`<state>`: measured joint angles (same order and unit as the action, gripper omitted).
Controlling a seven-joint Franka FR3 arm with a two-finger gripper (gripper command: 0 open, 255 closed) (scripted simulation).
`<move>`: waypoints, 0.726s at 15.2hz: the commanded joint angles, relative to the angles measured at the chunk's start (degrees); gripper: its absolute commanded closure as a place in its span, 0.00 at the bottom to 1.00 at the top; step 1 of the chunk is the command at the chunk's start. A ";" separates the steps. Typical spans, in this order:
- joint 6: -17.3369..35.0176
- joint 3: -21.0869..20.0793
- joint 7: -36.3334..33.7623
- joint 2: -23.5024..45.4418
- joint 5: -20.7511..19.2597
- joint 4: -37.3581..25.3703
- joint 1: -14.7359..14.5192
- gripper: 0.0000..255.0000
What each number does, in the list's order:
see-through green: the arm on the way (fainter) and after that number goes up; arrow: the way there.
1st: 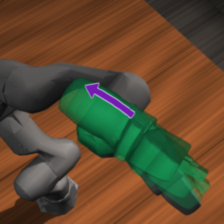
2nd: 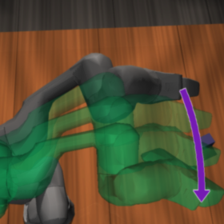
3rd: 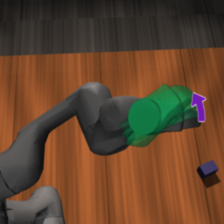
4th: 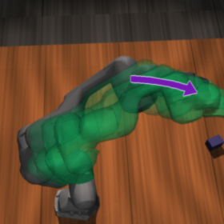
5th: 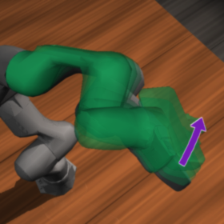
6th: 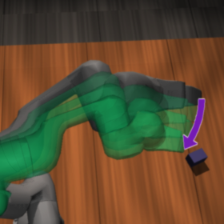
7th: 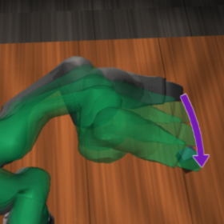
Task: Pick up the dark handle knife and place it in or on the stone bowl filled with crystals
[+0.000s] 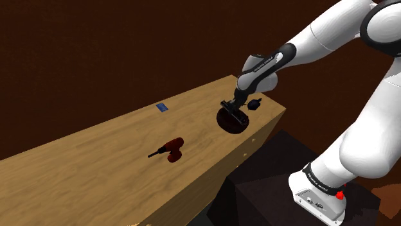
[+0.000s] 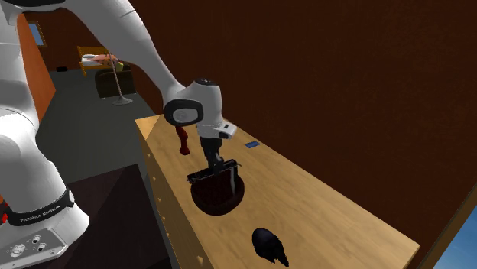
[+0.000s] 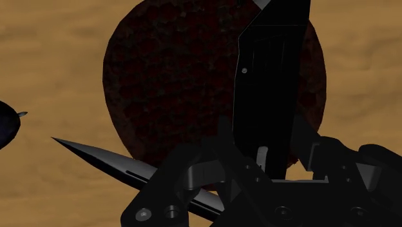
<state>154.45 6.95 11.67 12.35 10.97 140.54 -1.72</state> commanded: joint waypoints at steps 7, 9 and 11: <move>3.41 -1.05 1.54 3.77 1.95 -0.35 0.61 1.00; 3.41 -1.05 1.54 3.77 1.95 -0.35 0.61 1.00; 3.41 -1.05 1.54 3.77 1.95 -0.35 0.61 1.00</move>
<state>157.85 5.90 13.21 16.13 12.91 140.19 -1.12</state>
